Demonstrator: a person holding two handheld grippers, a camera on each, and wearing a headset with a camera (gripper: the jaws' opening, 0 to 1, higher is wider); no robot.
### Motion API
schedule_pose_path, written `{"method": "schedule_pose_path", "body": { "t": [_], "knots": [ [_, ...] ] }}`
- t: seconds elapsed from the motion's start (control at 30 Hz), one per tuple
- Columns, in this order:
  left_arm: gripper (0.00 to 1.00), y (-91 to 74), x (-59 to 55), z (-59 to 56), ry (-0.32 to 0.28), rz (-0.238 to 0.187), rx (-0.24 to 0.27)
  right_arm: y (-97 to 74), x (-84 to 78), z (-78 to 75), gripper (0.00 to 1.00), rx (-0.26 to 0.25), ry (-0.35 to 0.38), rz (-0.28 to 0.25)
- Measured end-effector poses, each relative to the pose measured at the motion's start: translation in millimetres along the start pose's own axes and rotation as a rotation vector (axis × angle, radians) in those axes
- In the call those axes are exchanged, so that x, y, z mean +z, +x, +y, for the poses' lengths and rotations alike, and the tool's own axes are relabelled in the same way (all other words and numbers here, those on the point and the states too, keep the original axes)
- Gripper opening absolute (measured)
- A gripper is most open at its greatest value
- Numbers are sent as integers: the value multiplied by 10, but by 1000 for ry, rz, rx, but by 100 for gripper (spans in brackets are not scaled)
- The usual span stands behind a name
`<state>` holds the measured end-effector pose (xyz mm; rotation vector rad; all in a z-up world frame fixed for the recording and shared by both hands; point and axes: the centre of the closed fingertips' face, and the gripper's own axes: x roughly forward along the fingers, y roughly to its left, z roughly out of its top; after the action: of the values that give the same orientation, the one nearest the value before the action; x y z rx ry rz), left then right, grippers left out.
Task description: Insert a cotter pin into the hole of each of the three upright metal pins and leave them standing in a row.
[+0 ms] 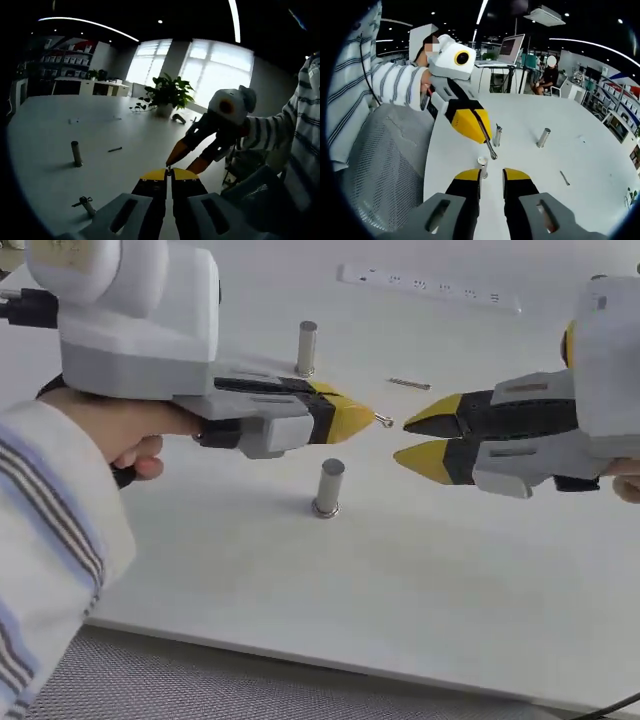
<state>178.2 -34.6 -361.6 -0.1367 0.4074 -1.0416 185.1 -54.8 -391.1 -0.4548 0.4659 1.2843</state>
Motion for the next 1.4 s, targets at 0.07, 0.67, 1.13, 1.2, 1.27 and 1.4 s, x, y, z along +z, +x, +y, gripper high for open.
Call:
{"method": "schedule_pose_path", "body": {
  "t": [0.07, 0.67, 1.13, 1.2, 1.27, 1.4],
  "knots": [
    [0, -13, -1, -21, 38, 1, -13, 4, 23, 45, 12, 38, 44, -23],
    [0, -54, -26, -213, 233, 13, -141, 31, 129, 260, 1, 182, 197, -113],
    [0, -43, -171, -271, 303, 88, -202, -42, 87, 432, 0, 255, 140, -82],
    [0, -33, -194, -276, 312, 102, -211, -49, 70, 450, 0, 267, 125, -71],
    [0, -24, -217, -275, 324, 116, -218, -53, 59, 466, 0, 274, 117, -63],
    [0, -18, -237, -265, 331, 132, -228, -73, 62, 503, 0, 285, 146, -67]
  ]
}}
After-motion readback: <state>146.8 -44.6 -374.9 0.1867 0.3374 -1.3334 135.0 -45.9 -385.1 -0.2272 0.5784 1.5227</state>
